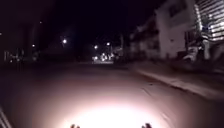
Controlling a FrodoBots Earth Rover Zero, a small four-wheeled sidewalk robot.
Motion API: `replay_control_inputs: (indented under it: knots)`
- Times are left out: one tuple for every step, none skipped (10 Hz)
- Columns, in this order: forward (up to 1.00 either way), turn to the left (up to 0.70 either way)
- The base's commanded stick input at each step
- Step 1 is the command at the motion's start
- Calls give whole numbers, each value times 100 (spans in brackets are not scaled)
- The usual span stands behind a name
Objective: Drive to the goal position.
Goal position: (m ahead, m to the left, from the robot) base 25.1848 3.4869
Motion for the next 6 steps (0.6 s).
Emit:
replay_control_inputs:
  knots:
    - [70, -22]
    - [70, -10]
    - [70, 0]
    - [70, 0]
    - [70, 0]
    - [70, 0]
